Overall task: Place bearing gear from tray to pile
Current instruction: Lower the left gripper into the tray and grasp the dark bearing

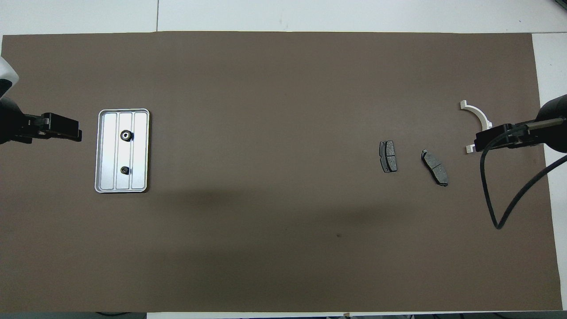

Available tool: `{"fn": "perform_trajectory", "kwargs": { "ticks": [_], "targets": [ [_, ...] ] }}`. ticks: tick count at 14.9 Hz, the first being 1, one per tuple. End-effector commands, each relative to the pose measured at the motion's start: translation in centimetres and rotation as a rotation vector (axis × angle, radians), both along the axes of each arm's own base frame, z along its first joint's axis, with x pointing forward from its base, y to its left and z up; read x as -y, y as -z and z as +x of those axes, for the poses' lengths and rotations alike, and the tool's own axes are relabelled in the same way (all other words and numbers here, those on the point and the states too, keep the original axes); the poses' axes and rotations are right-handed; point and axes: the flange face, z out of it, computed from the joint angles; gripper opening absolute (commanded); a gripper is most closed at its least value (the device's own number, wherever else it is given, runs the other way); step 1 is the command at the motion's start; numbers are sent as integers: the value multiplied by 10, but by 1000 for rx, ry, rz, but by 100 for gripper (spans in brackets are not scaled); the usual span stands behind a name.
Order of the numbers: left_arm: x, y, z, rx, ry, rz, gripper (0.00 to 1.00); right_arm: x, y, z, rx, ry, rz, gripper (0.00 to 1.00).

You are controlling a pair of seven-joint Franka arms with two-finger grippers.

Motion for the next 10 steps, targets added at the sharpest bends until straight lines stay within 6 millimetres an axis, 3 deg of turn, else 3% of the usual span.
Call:
{"fn": "perform_trajectory", "kwargs": {
  "ticks": [1,7,10],
  "targets": [
    [-1,-5,-2,-15,11,2,100,0,-5,-3,13,17,21,100],
    [-1,-3,-2,-15,19,2,100,0,-9,-7,17,10,25,100],
    [-8,-1,-2,-38,-68,4,100,0,-14,-11,20,12,26,100]
  ]
}}
